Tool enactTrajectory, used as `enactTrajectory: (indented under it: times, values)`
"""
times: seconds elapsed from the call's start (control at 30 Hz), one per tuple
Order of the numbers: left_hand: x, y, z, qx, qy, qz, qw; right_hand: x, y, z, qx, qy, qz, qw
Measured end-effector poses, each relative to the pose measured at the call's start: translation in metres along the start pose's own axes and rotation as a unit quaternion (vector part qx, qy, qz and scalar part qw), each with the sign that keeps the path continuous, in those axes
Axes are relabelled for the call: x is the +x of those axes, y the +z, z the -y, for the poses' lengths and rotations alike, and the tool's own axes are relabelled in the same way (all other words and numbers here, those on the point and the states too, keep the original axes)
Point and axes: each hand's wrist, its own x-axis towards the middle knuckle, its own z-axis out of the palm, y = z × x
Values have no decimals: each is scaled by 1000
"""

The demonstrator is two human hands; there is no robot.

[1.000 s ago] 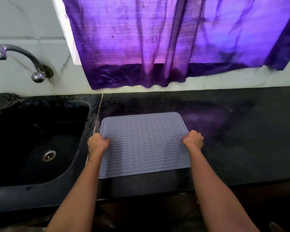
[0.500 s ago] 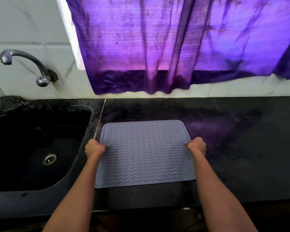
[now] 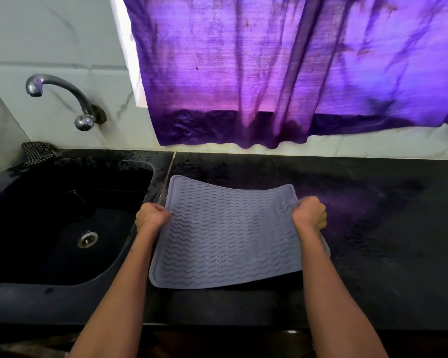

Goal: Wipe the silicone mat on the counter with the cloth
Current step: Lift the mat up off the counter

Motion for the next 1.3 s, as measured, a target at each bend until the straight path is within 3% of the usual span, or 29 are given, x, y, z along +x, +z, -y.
enactTrajectory:
  times: [0.3, 0.6, 0.77, 1.03, 1.3]
  values:
    - [-32, -36, 3, -107, 42, -1, 993, -9, -26, 74, 31, -166, -40, 985]
    - [-95, -47, 48, -394, -32, 44, 917, -30, 16, 165, -28, -367, -50, 928]
    - [-125, -16, 58, -479, -101, 61, 870, -36, 61, 209, -49, -424, -25, 904]
    - [-104, 8, 49, -515, -205, 51, 831, -24, 134, 262, -81, -472, 18, 878]
    - [-70, 14, 35, -529, -294, 49, 794, -4, 192, 284, -108, -468, 54, 876]
